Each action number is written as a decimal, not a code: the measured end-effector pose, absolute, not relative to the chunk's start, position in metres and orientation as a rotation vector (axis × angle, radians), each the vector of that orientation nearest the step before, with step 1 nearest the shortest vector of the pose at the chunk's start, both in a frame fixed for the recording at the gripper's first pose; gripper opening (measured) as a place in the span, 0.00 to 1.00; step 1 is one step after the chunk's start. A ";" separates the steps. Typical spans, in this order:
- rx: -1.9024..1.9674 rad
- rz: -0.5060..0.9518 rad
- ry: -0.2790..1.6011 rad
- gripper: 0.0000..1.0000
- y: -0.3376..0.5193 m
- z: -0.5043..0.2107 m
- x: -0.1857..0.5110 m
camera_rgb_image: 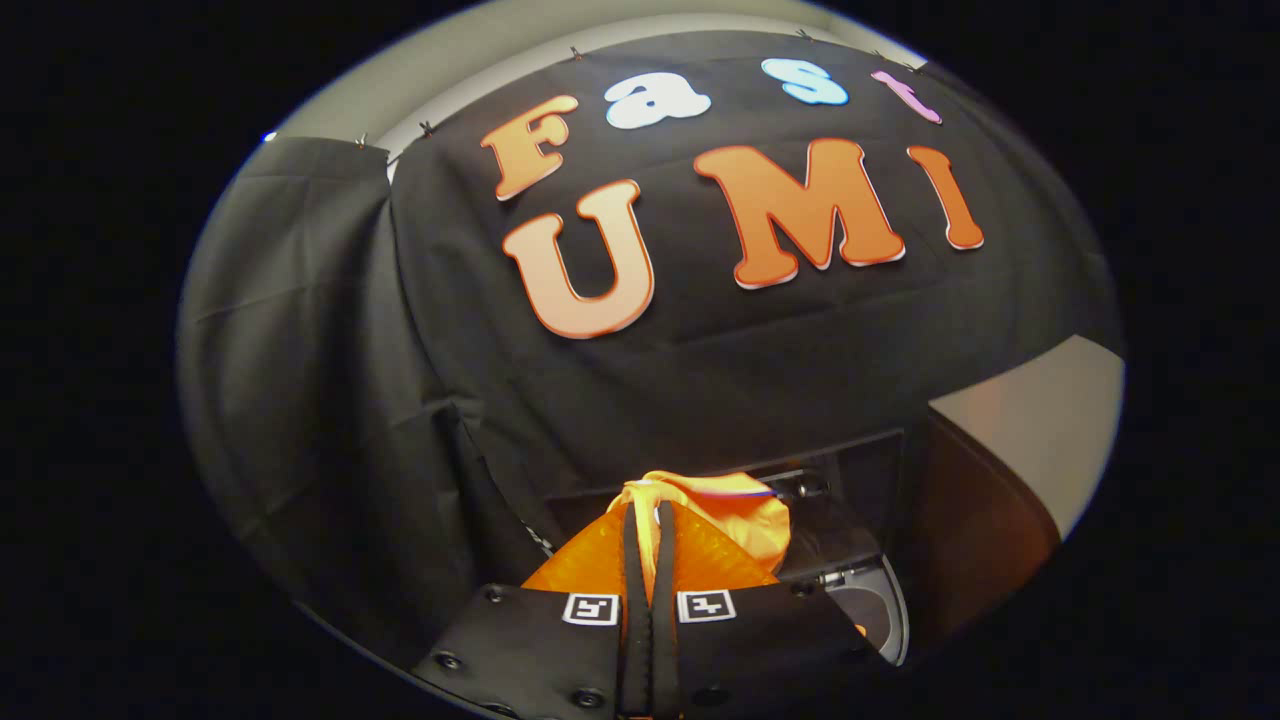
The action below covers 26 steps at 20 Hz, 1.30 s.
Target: Put the clothes into the washing machine and then close the washing machine lid.
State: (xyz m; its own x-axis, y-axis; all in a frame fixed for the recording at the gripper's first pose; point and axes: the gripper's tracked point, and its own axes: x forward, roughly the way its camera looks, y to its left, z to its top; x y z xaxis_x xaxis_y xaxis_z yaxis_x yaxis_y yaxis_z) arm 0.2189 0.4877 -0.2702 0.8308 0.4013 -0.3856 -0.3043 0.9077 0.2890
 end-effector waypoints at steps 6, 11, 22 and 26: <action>0.170 0.351 0.729 0.08 0.489 -0.390 0.203; 0.184 0.273 0.904 0.08 0.484 -0.484 0.187; 0.070 0.217 1.121 0.11 0.490 -0.582 0.175; 0.034 0.210 1.135 0.70 0.485 -0.584 0.172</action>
State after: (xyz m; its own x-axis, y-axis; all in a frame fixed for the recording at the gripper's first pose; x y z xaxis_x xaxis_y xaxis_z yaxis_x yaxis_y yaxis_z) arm 0.1719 0.4850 -0.5844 0.4042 0.1838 -0.8960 -0.1496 0.9797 0.1334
